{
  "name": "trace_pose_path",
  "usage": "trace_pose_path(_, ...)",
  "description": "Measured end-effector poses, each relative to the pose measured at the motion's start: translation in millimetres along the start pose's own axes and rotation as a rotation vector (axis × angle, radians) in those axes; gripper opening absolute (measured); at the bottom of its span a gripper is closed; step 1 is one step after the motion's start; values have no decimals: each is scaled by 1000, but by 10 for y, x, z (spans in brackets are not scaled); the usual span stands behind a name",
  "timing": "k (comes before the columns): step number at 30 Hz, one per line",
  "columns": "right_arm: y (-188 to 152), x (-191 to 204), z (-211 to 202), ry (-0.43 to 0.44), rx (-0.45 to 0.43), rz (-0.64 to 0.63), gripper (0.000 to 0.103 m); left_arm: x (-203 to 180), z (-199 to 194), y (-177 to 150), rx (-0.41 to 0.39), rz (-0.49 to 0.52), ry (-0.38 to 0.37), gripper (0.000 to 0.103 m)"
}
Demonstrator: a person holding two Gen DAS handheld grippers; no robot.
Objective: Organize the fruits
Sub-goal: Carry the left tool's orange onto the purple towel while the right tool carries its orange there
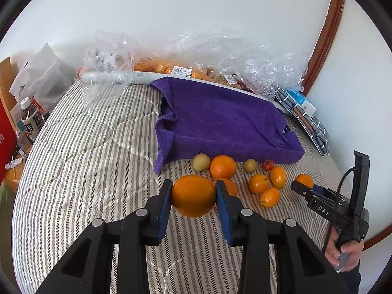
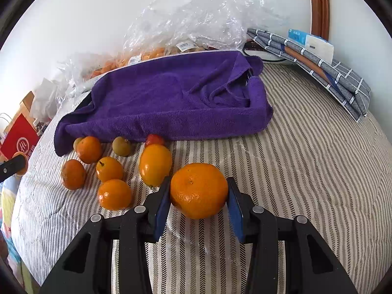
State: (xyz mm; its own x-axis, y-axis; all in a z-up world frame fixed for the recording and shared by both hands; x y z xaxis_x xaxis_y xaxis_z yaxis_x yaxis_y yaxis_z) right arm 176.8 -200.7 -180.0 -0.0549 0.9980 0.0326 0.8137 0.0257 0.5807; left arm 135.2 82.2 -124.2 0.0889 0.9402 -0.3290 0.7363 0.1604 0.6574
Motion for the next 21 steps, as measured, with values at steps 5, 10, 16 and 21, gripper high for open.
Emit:
trace_pose_path(5,182,-13,-266,-3,-46,-2,43,-37,-28,164,-14,-13,-24,33)
trace_pose_path(10,442,-6,-538,0,-99,16,43,-151,-39,379,-33,4,-33,33)
trace_pose_path(16,773,26,-681,-5,-144,12,43,-262,12,706,-59,5,-41,33)
trace_pose_path(21,1055,42,-658,-2,-168,11,43,-291,174,990,-85,32,4,33)
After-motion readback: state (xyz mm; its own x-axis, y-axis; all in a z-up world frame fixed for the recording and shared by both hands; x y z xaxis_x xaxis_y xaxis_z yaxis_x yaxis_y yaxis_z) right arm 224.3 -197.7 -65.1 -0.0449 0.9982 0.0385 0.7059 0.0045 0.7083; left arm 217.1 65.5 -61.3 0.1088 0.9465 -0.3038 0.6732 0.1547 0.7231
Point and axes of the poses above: each gripper's, at about its wrist camera, not at the fingertips, and z roughly the way its jaws point, x to its left, y to its top, the point moved 1 cm from there along z, roughly the way its jaws point, and after that the axes turned 8 degrees about -y, right-handed, at the moved point
